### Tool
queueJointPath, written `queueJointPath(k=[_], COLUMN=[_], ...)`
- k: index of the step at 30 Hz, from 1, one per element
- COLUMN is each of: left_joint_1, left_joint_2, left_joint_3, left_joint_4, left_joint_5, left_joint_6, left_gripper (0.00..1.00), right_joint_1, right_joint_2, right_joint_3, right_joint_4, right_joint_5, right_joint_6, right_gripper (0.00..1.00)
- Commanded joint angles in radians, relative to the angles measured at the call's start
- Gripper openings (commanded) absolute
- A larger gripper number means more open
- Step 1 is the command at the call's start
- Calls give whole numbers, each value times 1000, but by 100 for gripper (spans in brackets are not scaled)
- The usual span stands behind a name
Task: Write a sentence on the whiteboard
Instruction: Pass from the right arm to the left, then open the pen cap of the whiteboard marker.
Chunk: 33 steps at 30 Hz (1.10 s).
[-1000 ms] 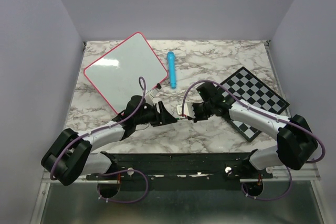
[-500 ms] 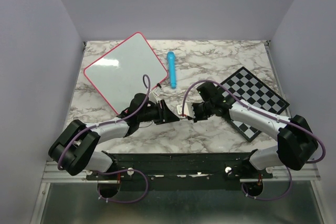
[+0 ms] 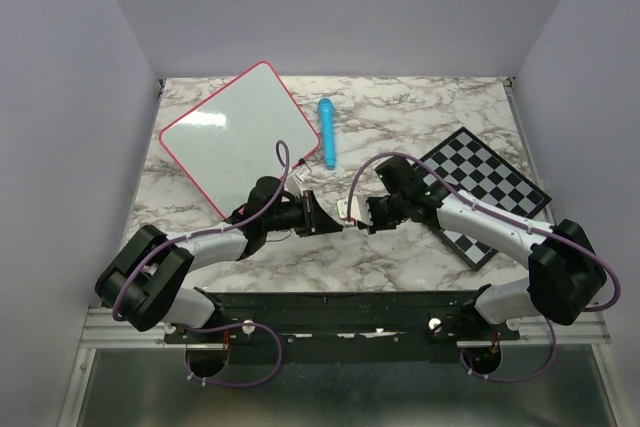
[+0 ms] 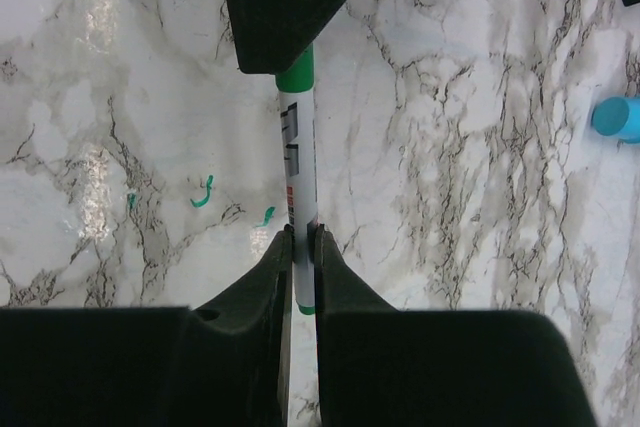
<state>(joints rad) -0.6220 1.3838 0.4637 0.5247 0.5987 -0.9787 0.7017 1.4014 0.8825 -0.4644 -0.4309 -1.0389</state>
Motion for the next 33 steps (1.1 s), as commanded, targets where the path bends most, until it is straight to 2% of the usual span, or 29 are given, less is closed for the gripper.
queueJointPath(k=[1, 2, 5, 8, 13, 17, 19, 21, 26, 33], left_joint_1=[-4, -4, -4, -4, -7, -8, -13, -25, -48, -114], left_joint_2=[-25, -46, -97, -152, -250, -389, -443, -508, -606, -605], left_joint_3=[24, 36, 52, 49, 18, 9, 4, -10, 0, 35], left_joint_4=[-44, -80, -208, -267, -206, -253, -275, -244, -298, -333], left_joint_5=[35, 26, -20, -60, -40, -60, -76, -83, -119, -68], left_joint_6=[150, 184, 311, 383, 466, 593, 659, 682, 765, 845], left_gripper=[0, 0, 0, 0, 0, 0, 0, 0, 0, 0], right_joint_1=[-2, -4, -25, -79, -204, -284, -288, -289, -298, -301], right_joint_2=[-21, -22, -30, -64, -156, -238, -280, -301, -308, -208], right_joint_3=[9, 13, 44, 87, 127, 138, 142, 150, 173, 154], right_joint_4=[24, 20, -19, -77, -169, -209, -226, -241, -258, -267], right_joint_5=[-43, -49, -107, -201, -371, -443, -495, -541, -594, -718], right_joint_6=[43, 51, 82, 111, 131, 158, 188, 226, 292, 278], right_gripper=[24, 42, 74, 86, 90, 92, 93, 100, 100, 100])
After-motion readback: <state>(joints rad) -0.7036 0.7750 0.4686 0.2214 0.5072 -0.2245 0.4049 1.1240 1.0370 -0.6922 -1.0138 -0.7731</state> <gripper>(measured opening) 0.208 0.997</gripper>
